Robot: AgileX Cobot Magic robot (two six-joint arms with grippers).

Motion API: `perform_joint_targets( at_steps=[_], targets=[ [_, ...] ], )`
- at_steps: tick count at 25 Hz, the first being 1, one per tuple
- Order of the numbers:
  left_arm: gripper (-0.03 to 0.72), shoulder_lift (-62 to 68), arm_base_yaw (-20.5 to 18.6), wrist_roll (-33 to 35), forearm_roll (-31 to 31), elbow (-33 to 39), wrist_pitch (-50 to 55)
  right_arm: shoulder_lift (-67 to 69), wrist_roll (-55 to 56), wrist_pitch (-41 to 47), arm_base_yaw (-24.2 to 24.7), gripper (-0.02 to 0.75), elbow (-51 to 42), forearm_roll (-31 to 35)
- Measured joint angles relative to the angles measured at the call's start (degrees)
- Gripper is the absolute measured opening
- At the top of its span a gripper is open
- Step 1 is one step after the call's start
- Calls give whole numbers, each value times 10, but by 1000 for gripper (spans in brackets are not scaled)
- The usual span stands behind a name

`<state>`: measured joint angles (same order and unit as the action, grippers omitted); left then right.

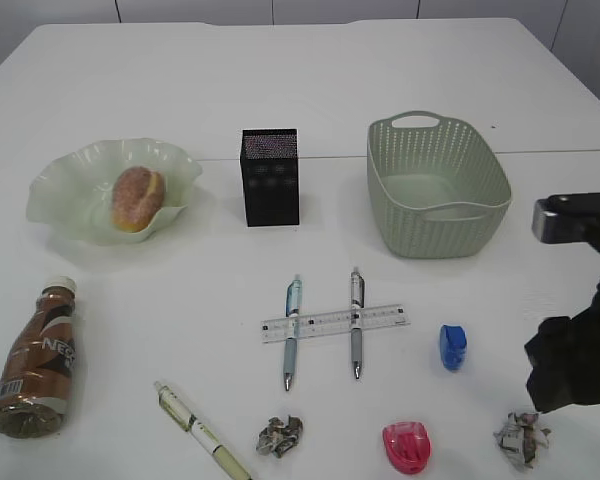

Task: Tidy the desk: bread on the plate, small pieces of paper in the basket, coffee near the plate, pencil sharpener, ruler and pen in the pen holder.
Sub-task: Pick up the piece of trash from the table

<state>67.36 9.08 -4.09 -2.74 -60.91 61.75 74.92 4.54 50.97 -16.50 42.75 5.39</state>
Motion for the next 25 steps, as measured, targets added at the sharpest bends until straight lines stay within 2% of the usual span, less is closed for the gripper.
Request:
perform_joint_targets(
  at_steps=[5,11,25],
  targets=[
    [434,0,0,0,0,0,0,74,20,-22,-9,497,1,-29],
    [433,0,0,0,-1,3,0,154,21,-52,-9,496,3,-27],
    [433,-1,0,0,-2,74,-16,242,22,-117,-9,496,6,-19]
  ],
)
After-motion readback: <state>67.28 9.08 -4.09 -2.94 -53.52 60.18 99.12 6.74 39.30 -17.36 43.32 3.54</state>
